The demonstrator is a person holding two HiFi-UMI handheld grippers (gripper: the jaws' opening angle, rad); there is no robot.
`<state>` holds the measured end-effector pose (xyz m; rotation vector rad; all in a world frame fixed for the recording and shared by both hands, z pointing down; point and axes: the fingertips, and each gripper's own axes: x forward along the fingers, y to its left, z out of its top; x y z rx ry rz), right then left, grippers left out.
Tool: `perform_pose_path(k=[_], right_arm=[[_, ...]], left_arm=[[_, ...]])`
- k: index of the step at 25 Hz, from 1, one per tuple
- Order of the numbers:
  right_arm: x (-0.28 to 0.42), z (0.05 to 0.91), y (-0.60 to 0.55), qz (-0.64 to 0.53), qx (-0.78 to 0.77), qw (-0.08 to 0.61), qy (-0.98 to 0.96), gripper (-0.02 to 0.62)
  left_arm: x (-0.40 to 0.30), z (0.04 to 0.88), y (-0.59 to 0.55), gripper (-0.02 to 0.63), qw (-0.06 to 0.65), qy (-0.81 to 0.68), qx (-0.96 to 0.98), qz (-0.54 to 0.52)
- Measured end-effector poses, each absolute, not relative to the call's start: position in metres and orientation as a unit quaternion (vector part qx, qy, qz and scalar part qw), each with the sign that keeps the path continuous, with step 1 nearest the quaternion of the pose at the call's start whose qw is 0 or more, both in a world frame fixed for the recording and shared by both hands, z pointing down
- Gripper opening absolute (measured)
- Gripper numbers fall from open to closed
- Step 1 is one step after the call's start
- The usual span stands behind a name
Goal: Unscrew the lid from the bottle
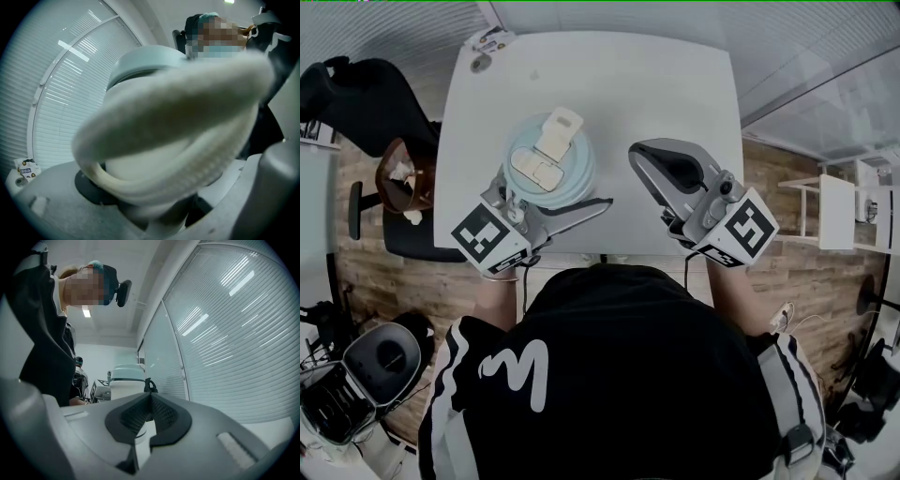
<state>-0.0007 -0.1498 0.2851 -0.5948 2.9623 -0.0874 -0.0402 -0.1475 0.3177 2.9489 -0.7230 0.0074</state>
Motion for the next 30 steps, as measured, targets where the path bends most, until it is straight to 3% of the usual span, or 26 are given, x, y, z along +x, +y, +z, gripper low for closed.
perform_pose_path(k=[30], right_arm=[[0.0065, 0.2844, -0.1515, -0.027, -0.216, 0.050, 0.975, 0.000]], left_arm=[[-0.0399, 0.3125, -0.1467, 0.459, 0.048, -0.235, 0.971, 0.002]])
